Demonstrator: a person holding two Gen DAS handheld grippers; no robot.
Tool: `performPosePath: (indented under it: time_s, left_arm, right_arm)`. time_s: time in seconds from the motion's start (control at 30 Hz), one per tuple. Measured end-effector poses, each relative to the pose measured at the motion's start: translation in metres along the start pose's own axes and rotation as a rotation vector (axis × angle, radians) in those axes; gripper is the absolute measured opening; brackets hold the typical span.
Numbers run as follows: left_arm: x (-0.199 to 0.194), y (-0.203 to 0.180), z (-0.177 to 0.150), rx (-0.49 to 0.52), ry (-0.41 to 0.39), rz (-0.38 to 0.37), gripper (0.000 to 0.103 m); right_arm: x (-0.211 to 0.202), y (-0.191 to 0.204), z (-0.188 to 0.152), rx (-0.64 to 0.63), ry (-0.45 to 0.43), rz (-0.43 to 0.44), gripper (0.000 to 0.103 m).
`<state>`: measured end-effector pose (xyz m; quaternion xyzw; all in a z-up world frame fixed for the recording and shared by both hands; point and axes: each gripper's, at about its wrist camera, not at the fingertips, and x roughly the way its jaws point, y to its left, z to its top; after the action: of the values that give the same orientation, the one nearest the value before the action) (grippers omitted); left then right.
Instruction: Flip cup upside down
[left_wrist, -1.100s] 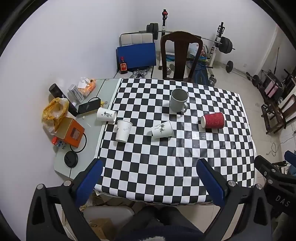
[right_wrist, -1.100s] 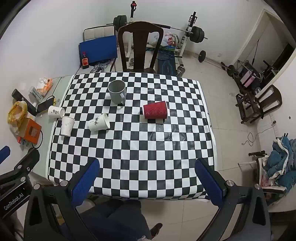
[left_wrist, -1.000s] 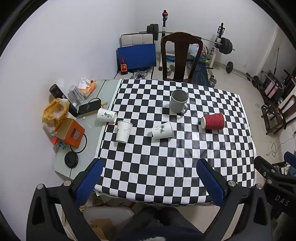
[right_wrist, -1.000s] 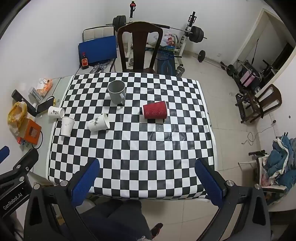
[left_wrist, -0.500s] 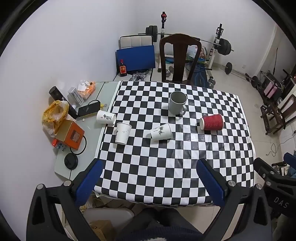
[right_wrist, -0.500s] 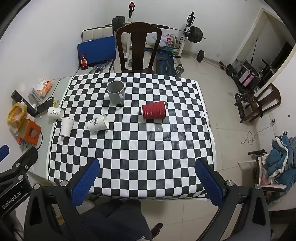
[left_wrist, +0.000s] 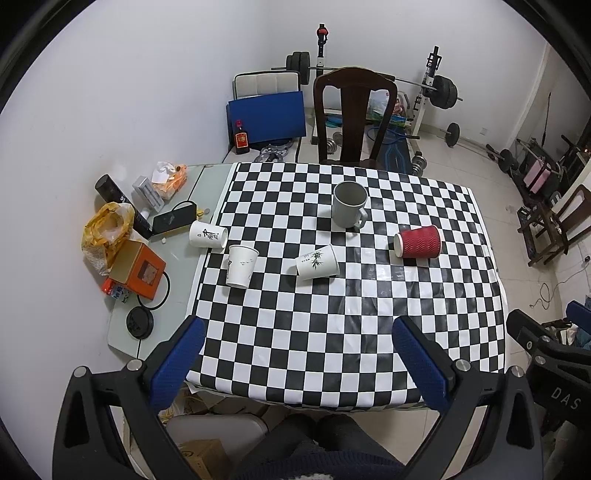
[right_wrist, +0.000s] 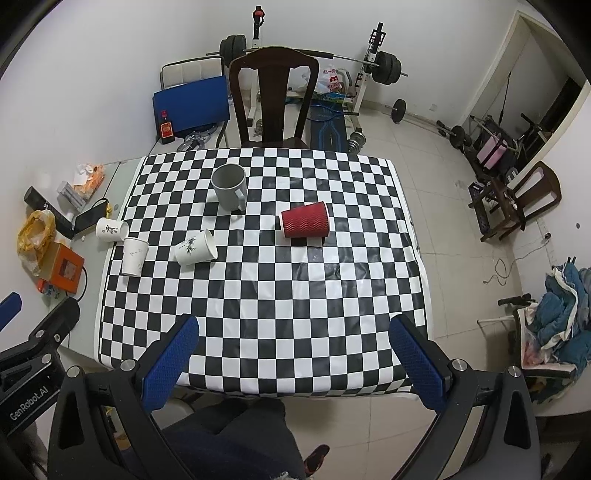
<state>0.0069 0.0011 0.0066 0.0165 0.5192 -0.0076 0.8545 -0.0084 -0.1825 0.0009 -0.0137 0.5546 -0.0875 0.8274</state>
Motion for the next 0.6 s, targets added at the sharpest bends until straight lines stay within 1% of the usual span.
performPosePath:
  time_s: [0.6]
  left_arm:
    - [-0.0005, -0.0004, -0.0038, 0.0, -0.006, 0.002, 0.103]
  right_arm:
    - [0.0014, -0.0024, -0.0015, 0.004, -0.004, 0.006, 0.103]
